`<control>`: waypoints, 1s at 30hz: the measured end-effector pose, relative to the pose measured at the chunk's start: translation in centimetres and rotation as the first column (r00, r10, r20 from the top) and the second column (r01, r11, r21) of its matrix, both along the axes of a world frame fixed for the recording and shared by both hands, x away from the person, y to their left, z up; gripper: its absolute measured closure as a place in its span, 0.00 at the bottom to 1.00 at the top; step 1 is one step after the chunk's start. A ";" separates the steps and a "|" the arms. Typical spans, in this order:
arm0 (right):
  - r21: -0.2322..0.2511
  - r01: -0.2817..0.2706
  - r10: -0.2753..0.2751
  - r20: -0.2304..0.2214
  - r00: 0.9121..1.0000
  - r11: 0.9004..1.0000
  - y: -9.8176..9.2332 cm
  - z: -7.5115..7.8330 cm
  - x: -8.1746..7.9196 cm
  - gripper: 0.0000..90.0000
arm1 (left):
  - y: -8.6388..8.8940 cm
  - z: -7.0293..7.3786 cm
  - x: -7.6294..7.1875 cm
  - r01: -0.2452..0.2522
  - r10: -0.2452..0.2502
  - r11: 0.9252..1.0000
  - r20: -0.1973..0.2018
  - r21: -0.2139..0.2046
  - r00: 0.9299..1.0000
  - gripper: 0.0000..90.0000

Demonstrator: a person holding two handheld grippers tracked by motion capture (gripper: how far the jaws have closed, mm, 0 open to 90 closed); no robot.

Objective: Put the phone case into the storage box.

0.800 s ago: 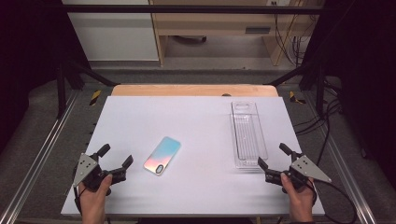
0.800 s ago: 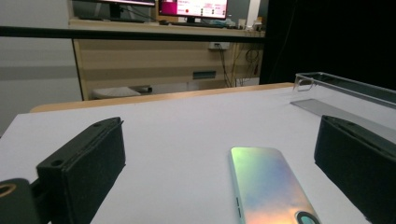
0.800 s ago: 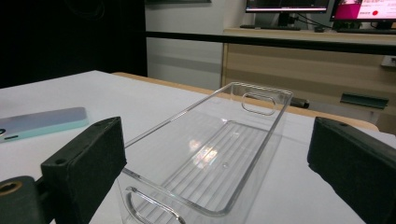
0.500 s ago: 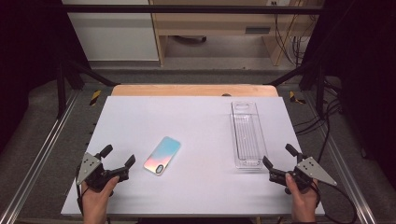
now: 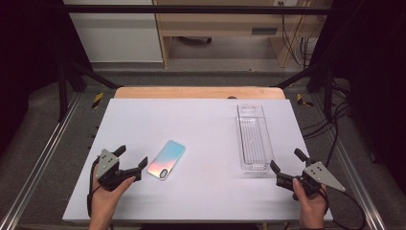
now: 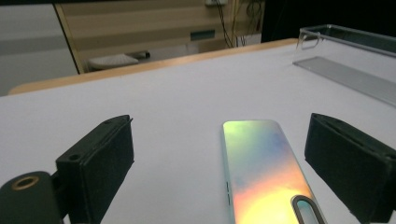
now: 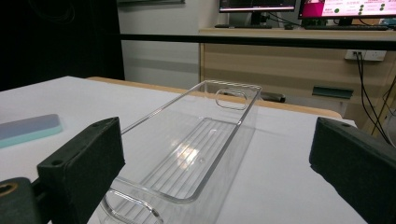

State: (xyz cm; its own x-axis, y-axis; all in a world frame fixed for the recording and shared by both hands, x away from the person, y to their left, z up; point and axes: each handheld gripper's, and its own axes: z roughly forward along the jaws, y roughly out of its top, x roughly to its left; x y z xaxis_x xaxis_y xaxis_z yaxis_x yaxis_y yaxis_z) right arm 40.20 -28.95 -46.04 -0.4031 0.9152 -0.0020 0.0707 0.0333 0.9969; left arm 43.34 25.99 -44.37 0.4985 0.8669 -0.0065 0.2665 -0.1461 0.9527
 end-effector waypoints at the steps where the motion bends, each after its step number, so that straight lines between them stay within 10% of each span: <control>1: 0.002 0.002 -0.002 -0.004 1.000 1.000 0.0 -0.1 0.0 0.04 | -0.3 0.2 0.3 0.005 -0.004 1.000 -0.008 0.004 1.000 0.08; 5: 0.008 0.005 -0.005 -0.009 1.000 1.000 -0.2 -0.2 0.1 0.03 | -1.7 0.7 2.0 0.031 -0.027 0.997 -0.048 0.074 0.998 0.12; 16: 0.006 0.004 -0.004 -0.016 1.000 1.000 -0.2 -0.2 0.2 0.03 | -1.8 0.1 4.8 0.033 -0.018 0.994 -0.142 0.101 0.990 0.35; 30: -0.018 -0.005 0.004 -0.023 1.000 1.000 0.2 -0.3 0.3 0.04 | -1.8 -0.8 7.0 0.036 0.005 0.985 -0.238 0.167 0.971 0.92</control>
